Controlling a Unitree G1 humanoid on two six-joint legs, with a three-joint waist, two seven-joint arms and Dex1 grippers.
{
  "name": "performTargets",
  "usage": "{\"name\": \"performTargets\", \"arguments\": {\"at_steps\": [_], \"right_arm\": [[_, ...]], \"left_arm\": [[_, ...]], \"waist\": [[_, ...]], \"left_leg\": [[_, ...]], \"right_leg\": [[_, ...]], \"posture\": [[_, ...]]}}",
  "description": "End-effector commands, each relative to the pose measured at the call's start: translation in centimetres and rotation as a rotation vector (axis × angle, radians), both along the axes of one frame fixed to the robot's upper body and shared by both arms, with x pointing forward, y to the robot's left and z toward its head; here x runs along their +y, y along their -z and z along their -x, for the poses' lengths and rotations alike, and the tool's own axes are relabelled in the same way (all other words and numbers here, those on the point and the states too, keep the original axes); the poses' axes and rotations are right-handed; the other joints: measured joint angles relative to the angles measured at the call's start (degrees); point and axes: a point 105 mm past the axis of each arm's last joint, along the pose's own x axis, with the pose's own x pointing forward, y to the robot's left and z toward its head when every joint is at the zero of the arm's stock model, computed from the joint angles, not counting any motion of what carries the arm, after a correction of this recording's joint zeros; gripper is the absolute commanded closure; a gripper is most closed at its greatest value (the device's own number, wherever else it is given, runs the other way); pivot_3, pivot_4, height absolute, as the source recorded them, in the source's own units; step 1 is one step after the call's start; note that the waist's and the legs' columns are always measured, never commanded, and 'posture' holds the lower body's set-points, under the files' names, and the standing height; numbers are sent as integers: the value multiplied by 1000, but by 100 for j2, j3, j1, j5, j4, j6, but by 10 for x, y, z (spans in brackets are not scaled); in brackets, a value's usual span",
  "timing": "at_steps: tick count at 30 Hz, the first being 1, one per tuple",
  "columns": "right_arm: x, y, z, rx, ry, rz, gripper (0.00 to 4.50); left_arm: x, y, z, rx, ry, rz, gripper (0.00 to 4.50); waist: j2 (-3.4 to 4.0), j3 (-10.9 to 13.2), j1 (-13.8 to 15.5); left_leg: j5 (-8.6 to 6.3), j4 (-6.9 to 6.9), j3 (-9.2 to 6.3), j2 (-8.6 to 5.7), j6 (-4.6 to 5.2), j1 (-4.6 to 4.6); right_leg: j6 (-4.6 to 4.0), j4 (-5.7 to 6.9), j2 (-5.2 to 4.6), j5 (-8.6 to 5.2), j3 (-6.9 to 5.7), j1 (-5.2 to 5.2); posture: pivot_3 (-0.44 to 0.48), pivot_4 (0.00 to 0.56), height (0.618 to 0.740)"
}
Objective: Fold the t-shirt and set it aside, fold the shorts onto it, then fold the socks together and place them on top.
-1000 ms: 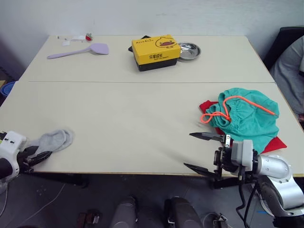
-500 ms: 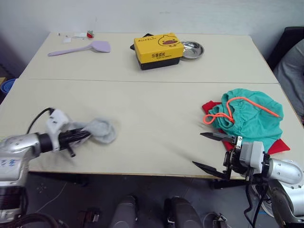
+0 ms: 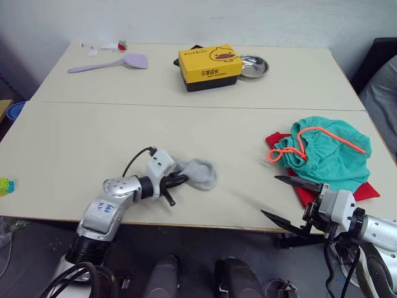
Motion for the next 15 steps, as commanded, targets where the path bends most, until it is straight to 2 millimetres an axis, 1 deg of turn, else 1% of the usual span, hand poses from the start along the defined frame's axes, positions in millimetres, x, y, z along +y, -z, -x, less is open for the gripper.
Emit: {"name": "performTargets", "arguments": {"at_steps": [1, 2, 3, 4, 5, 9, 11, 12, 13, 14, 15], "right_arm": [[3, -5, 1, -2, 3, -16, 0], [3, -5, 2, 4, 2, -15, 0], [4, -4, 2, 9, -2, -13, 0], [5, -4, 3, 11, -4, -11, 0], [5, -4, 2, 7, 0, -11, 0], [6, -5, -3, -2, 16, -27, 0], [6, -6, -6, -5, 31, -37, 0], [5, -5, -9, -3, 52, -43, 0], [5, -5, -11, -1, 64, -39, 0], [6, -5, -12, -2, 61, -32, 0], [8, -5, -12, 4, 56, -33, 0]], "left_arm": [[-9, -16, 6, -57, 56, 43, 3102], [-7, -20, 8, -73, 69, 62, 2783], [-4, -23, 12, -79, 100, 77, 2422], [-1, -25, 15, -82, 121, 87, 2135], [5, -29, 16, -92, 126, 97, 1824], [38, -42, 26, -114, 186, 95, 1824], [58, -47, 28, -123, 190, 71, 1824], [68, -50, 28, -130, 190, 58, 1824], [77, -52, 27, -135, 179, 47, 1824], [85, -56, 25, -148, 169, 39, 1824], [91, -58, 23, -157, 163, 27, 1824]], "waist": [[0, 0, -19], [0, 0, -28], [0, 0, -30], [0, 0, -35], [0, 0, -39], [4, 6, -51], [20, 15, -94], [26, 18, -98], [22, 22, -75], [31, 29, 3], [34, 31, 68]], "left_leg": [[1, -2, 0, 0, -3, 0], [6, -2, 1, 2, -15, 0], [24, -4, 1, 3, -47, 0], [26, -6, 1, 4, -50, 0], [28, -7, 2, 7, -53, 0], [32, -12, -1, 8, -58, -2], [53, -37, -67, -23, -48, -17], [79, -67, -167, -84, -19, -23], [112, -91, -244, -116, -15, -7], [132, -80, -232, -110, -47, -24], [134, -80, -226, -107, -47, -30]], "right_leg": [[0, 0, 1, 0, 0, -2], [0, 0, 4, 0, 0, -3], [0, 0, 7, 0, 0, -5], [0, 1, 9, 0, 0, -6], [0, 1, 12, 0, 0, -8], [0, 1, 12, 0, -4, -4], [-1, -37, -24, 0, -131, 53], [4, -60, -60, -3, -255, 104], [12, -81, -105, -7, -347, 125], [12, -63, -111, -8, -312, 97], [12, -68, -112, -8, -304, 93]], "posture": [[0, 150, 740], [0, 150, 740], [0, 150, 740], [0, 150, 740], [0, 150, 740], [0, 150, 740], [0, 150, 740], [0, 150, 740], [0, 150, 740], [0, 150, 740], [0, 150, 740]]}}
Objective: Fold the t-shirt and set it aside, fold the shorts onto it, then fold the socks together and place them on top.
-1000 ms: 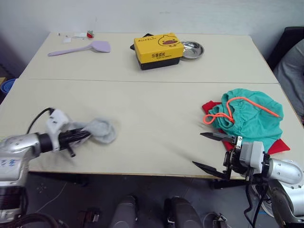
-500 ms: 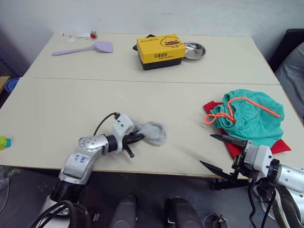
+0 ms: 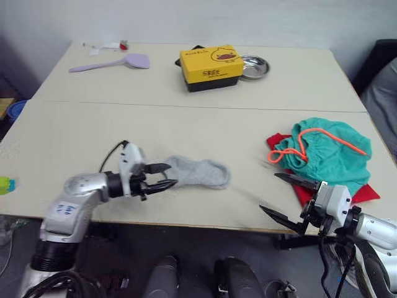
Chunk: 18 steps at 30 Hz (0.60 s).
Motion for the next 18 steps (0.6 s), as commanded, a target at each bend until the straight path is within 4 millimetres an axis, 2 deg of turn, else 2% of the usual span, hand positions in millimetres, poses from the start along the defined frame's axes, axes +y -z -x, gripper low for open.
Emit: {"name": "performTargets", "arguments": {"at_steps": [1, 5, 6, 9, 13, 14, 16, 18], "right_arm": [[11, -6, 1, 4, -21, -21, 0], [36, -4, -2, 154, -82, -72, 0], [40, -1, -5, 196, -78, -77, 0], [53, -1, -10, 263, -109, -89, 0], [65, -13, -15, 184, -184, -118, 0], [68, -14, -17, 161, -204, -106, 387], [74, -14, -25, 143, -194, -107, 926], [85, -18, -35, 122, -182, -128, 1683]], "left_arm": [[19, -13, -3, -57, -7, -15, 1824], [20, -15, -13, -93, -2, -28, 1824], [17, -15, -16, -96, 2, -25, 2002], [7, -10, -19, -92, 46, -34, 2772], [-6, -6, -25, -105, 92, -30, 4030], [-11, -7, -27, -114, 100, -20, 4447], [-19, -9, -31, -128, 118, -3, 4500], [-31, -10, -32, -137, 139, 19, 4500]], "waist": [[3, 2, 115], [0, 4, 165], [-1, 5, 163], [-1, 5, 143], [-2, 5, 126], [-4, 7, 119], [-9, 9, 111], [-14, 11, 101]], "left_leg": [[0, 0, 2, -2, 0, 1], [-9, 0, 11, -3, 9, -5], [-9, 0, 12, -2, 10, -7], [-12, 0, 15, -1, 8, -7], [-15, -7, 20, 0, 6, -8], [-15, -7, 23, 0, 6, -8], [-14, -5, 31, 0, 6, -8], [-13, 1, 38, 2, 7, -7]], "right_leg": [[0, 1, -2, 0, 4, -3], [1, -12, -7, 1, 12, -3], [2, -13, -7, 1, 13, -4], [3, -14, -7, 2, 14, -7], [3, -14, -4, 2, 12, -12], [3, -13, -3, 2, 12, -12], [3, -10, -1, 2, 15, -16], [4, -1, -1, 3, 20, -19]], "posture": [[0, 150, 740], [0, 150, 740], [0, 150, 740], [0, 150, 740], [0, 150, 740], [0, 150, 740], [0, 150, 740], [0, 150, 740]]}}
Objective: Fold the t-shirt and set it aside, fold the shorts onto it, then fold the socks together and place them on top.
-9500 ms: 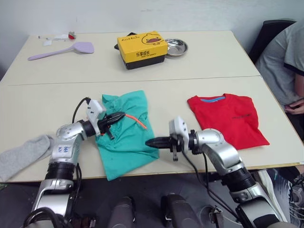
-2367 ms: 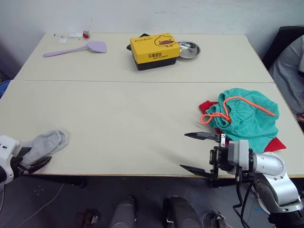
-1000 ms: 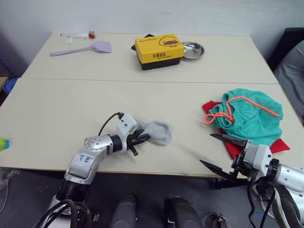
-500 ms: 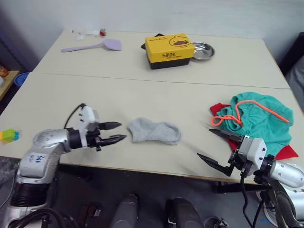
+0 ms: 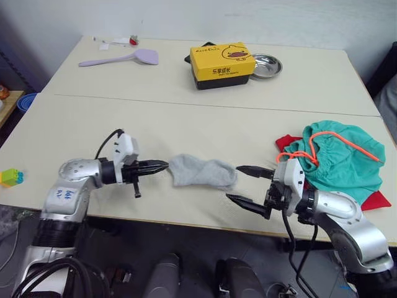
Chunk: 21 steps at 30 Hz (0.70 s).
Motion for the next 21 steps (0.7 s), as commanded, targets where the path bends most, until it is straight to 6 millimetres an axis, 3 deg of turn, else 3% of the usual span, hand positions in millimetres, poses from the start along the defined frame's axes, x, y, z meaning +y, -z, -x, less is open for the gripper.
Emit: {"name": "performTargets", "arguments": {"at_steps": [1, 4, 8, 14, 21], "right_arm": [[18, -8, -12, -50, 13, -29, 1999], [42, 3, -25, -47, 19, 28, 3181], [56, 22, -45, -32, 93, 131, 4484], [58, 42, -63, 25, 197, 219, 4484], [20, 54, -56, 68, 257, 278, 4484]], "left_arm": [[-17, -8, -2, -51, 40, 21, 4500], [-30, 3, -12, -47, 11, -4, 4500], [-39, 17, -16, -10, -13, -13, 4500], [-39, 43, -25, 43, -117, -66, 4500], [-10, 65, -38, 87, -305, -111, 4500]], "waist": [[-2, 0, -13], [-5, 0, -13], [-6, 0, -18], [-7, 0, -18], [-12, -5, -14]], "left_leg": [[0, 1, 4, 1, 0, 1], [4, 10, 30, 0, -2, -8], [8, 16, 42, 3, -7, -11], [8, 26, 47, 4, -6, -21], [6, 29, 50, 4, -2, -5]], "right_leg": [[1, 6, 0, 0, 4, -4], [1, 45, 0, 0, 33, -44], [1, 57, 4, 0, 47, -58], [0, 65, 3, 0, 58, -69], [1, 72, 1, 0, 61, -58]], "posture": [[0, 150, 740], [0, 150, 740], [0, 150, 740], [0, 150, 740], [0, 150, 740]]}}
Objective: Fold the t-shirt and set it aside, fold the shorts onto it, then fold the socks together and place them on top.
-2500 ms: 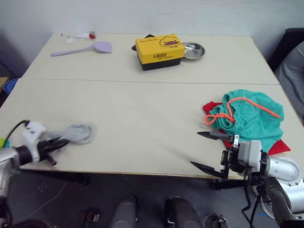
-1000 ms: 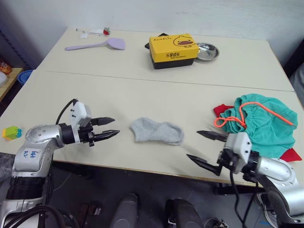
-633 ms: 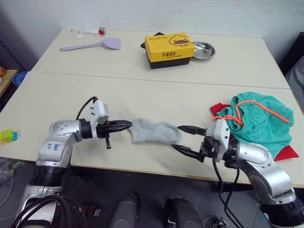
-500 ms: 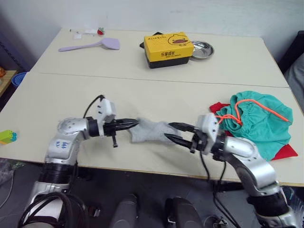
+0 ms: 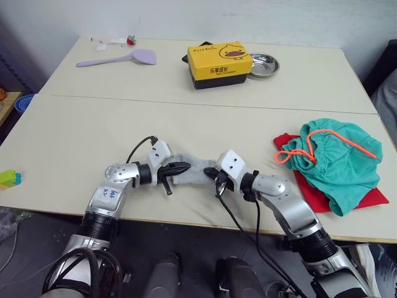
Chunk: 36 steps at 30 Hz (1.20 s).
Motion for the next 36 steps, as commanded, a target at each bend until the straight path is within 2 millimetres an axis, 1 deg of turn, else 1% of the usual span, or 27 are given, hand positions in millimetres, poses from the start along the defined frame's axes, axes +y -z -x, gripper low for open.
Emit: {"name": "performTargets", "arguments": {"at_steps": [1, 4, 6, 8, 11, 13, 15, 18, 20, 22, 25, 31, 32, 34, 36], "right_arm": [[-28, 2, 5, 13, 51, 25, 4484], [-44, 4, 6, 9, 86, 31, 4484], [-48, 0, 8, -11, 79, 4, 4484], [-40, -14, 13, -56, 11, -73, 4484], [-18, -45, 20, -151, -112, -204, 4484], [-7, -54, 19, -172, -140, -241, 4484], [3, -53, 14, -170, -138, -232, 4484], [12, -43, 4, -149, -105, -194, 4484], [14, -26, -9, -123, -42, -124, 4484], [11, -15, -18, -122, 9, -78, 4484], [-3, -4, -21, -111, 56, -31, 4484], [-41, -5, -14, -82, 155, -65, 4484], [-46, -8, -13, -87, 164, -80, 4484], [-46, -25, -4, -138, 112, -120, 4484], [-45, -49, 4, -116, 118, -293, 4484]], "left_arm": [[26, 18, -5, 43, -121, -49, 4500], [27, 19, -4, 44, -128, -29, 4500], [23, 13, 0, 10, -95, 6, 4500], [18, -1, 4, -46, -38, 72, 4500], [12, -25, 12, -129, 57, 162, 4500], [8, -33, 15, -161, 107, 186, 4500], [3, -36, 17, -163, 149, 184, 4500], [-2, -31, 16, -148, 168, 134, 4500], [-9, -16, 13, -121, 164, 67, 4500], [-11, -3, 9, -91, 127, 30, 4500], [-5, 13, 6, -64, 74, -13, 4500], [6, 24, 11, -43, 27, 8, 4500], [6, 23, 12, -44, 24, 19, 4500], [3, 9, 9, -60, 16, 92, 4500], [-2, -12, 8, -97, 46, 151, 4500]], "waist": [[-4, -3, 2], [-6, -4, -11], [-6, -4, -22], [-7, -4, -47], [-9, -2, -96], [-10, -1, -132], [-10, -1, -129], [-10, -1, -125], [-10, -1, -116], [-10, -1, -110], [-10, -1, -118], [-11, -3, -117], [-11, -3, -116], [-11, -3, -115], [-12, -1, -129]], "left_leg": [[-2, 1, 2, 0, 3, 2], [-6, 0, 5, 1, 9, 8], [-6, -1, 8, 3, 7, 14], [-6, -1, 10, 6, 6, 14], [-6, -2, 15, 8, 4, 5], [-5, -2, 15, 9, 3, 3], [-4, -1, 16, 9, 2, 3], [-5, 0, 15, 8, 3, 3], [-5, 0, 16, 6, 4, 2], [-6, 2, 18, 2, 6, 0], [-9, 9, 19, -1, 11, -10], [-10, 13, 20, 2, 13, 6], [-11, 13, 19, 2, 15, 8], [-12, 12, 19, 3, 15, 8], [-13, 11, 20, 6, 15, 6]], "right_leg": [[0, 1, -1, 0, 3, 1], [0, 3, -2, 0, 8, 5], [0, 7, 0, 0, 12, 6], [0, 7, 1, 0, 13, 4], [0, 9, 1, 0, 14, -6], [0, 9, 3, 0, 13, -9], [0, 10, 3, 0, 13, -9], [0, 9, 2, 0, 13, -9], [0, 8, 2, 0, 15, -8], [0, 8, -1, 0, 16, -9], [0, 9, -3, 0, 18, -16], [0, 8, -4, 0, 21, 0], [0, 8, -4, 0, 21, 2], [0, 9, -3, 0, 22, 2], [0, 9, -2, 0, 22, -2]], "posture": [[0, 150, 740], [0, 150, 740], [0, 150, 740], [0, 150, 740], [0, 150, 740], [0, 150, 740], [0, 150, 740], [0, 150, 740], [0, 150, 740], [0, 150, 740], [0, 150, 740], [0, 150, 740], [0, 150, 740], [0, 150, 740], [0, 150, 740]]}}
